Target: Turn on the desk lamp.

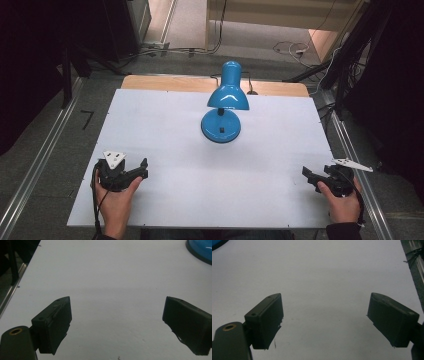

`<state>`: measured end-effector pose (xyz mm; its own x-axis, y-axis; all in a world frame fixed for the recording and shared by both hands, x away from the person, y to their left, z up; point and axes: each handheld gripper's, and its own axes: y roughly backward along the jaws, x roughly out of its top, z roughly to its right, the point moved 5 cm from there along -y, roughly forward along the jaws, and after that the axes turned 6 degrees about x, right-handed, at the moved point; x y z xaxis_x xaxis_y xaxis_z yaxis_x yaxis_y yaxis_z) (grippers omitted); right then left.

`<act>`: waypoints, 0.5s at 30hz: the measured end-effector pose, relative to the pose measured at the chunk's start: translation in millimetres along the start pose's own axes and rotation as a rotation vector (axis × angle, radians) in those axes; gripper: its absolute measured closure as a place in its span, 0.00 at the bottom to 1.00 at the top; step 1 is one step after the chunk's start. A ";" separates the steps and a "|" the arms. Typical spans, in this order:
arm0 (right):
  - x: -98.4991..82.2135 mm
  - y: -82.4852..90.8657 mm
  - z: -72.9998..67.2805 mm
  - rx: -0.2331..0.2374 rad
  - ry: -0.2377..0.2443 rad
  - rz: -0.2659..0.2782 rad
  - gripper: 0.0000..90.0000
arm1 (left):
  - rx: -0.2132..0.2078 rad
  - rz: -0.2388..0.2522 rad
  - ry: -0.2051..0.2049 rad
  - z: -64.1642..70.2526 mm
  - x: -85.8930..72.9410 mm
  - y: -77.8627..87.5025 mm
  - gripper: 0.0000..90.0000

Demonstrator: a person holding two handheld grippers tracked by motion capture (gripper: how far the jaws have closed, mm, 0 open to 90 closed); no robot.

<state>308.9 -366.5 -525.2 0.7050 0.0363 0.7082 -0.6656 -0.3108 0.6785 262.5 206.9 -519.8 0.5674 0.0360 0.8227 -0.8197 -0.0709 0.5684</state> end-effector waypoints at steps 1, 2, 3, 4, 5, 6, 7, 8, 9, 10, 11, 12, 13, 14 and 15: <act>0.0 0.3 -0.1 0.002 0.002 0.000 0.13 | -0.002 0.002 0.005 0.3 -0.1 0.2 0.10; 0.1 0.6 -0.2 0.003 0.005 0.003 0.13 | -0.019 0.003 0.018 1.0 -0.2 0.3 0.11; 0.5 0.9 -0.8 0.004 0.004 0.004 0.14 | -0.041 -0.003 0.036 1.4 -0.8 -0.1 0.14; 0.6 0.7 -0.8 0.006 0.007 0.005 0.14 | -0.063 -0.017 0.053 1.7 -1.9 -0.8 0.15; 0.6 0.4 -0.7 0.004 0.012 0.004 0.14 | -0.086 -0.035 0.079 1.7 -3.9 -2.9 0.15; 0.6 0.4 -0.7 0.004 0.012 0.004 0.14 | -0.094 -0.052 0.092 1.3 -6.0 -5.0 0.15; 0.4 -0.1 -0.9 0.004 0.015 0.001 0.14 | -0.095 -0.054 0.090 0.7 -6.2 -6.0 0.15; 0.3 -0.5 -1.1 0.002 0.017 -0.001 0.14 | -0.093 -0.046 0.094 0.1 -5.4 -5.9 0.15; 0.3 -0.7 -1.7 0.005 0.020 0.000 0.14 | -0.090 -0.040 0.098 -0.3 -4.3 -5.2 0.15; 0.4 -0.4 -2.7 0.008 0.021 0.000 0.14 | -0.088 -0.038 0.093 -0.9 -3.8 -4.4 0.15; 0.6 -0.3 -3.3 0.007 0.024 0.004 0.14 | -0.086 -0.037 0.089 -1.0 -3.6 -3.9 0.15; 0.9 0.0 -4.5 0.009 0.028 0.005 0.14 | -0.091 -0.040 0.087 -0.8 -4.0 -3.9 0.15; 1.1 -0.1 -5.7 0.008 0.030 0.005 0.14 | -0.093 -0.042 0.088 -0.7 -4.4 -4.2 0.15; 1.4 -0.5 -6.7 0.010 0.036 0.007 0.14 | -0.086 -0.041 0.088 -1.8 -4.9 -5.0 0.15; 1.6 -0.9 -8.0 0.010 0.037 0.005 0.14 | -0.076 -0.040 0.088 -3.5 -5.2 -5.8 0.15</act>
<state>308.6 -358.5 -523.2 0.6923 0.0697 0.7183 -0.6664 -0.3203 0.6733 264.0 210.6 -527.3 0.5934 0.1252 0.7951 -0.8020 0.0080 0.5972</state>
